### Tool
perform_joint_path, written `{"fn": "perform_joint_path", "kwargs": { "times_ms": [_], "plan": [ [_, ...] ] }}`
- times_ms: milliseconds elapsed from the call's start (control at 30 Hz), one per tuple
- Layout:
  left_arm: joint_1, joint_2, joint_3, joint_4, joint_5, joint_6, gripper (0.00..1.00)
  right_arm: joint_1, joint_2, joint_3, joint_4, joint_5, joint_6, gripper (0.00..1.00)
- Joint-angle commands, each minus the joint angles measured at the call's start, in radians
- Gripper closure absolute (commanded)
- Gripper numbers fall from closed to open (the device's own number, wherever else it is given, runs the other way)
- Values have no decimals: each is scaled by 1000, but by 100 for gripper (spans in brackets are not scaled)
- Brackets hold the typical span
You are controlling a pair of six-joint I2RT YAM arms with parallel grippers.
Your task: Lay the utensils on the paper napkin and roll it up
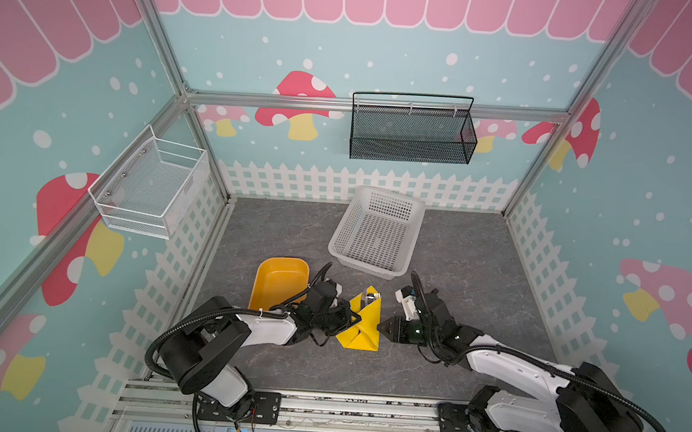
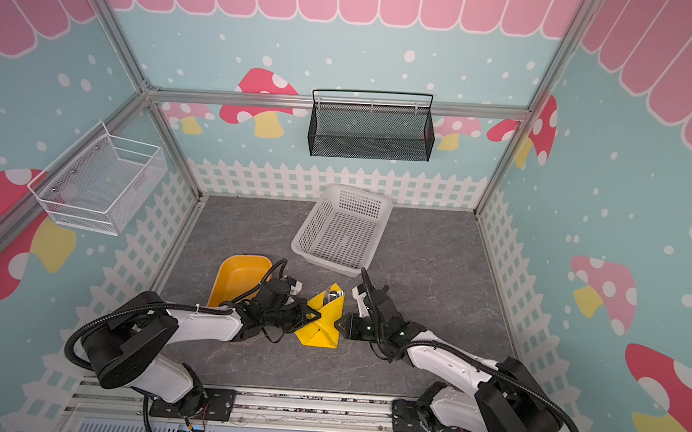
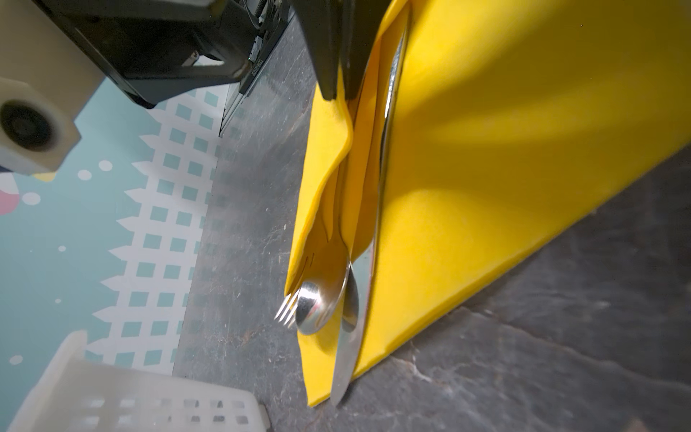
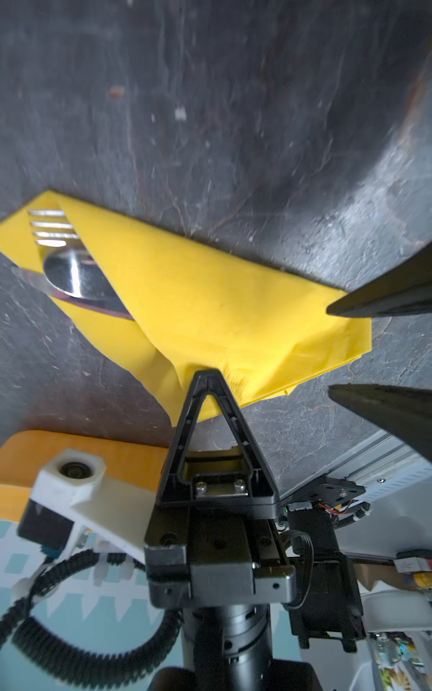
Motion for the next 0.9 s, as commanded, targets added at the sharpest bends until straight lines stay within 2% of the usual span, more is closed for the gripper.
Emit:
{"fn": "perform_joint_path", "kwargs": {
  "times_ms": [0, 200, 400, 600, 867],
  "plan": [
    [7, -2, -26, 70, 1, -12, 96, -20, -69, -42, 14, 85, 54, 72],
    [9, 11, -41, 94, -5, -5, 96, -31, -90, -66, 40, 12, 21, 81],
    [13, -15, -46, 53, -48, 29, 97, -30, 26, -63, 141, -118, 12, 82],
    [13, -40, -42, -24, -74, 69, 98, -29, 72, -47, 157, -129, 13, 82],
    [11, -25, -42, -39, -90, 93, 98, -8, 147, -29, 166, -140, 30, 86]
  ]
}}
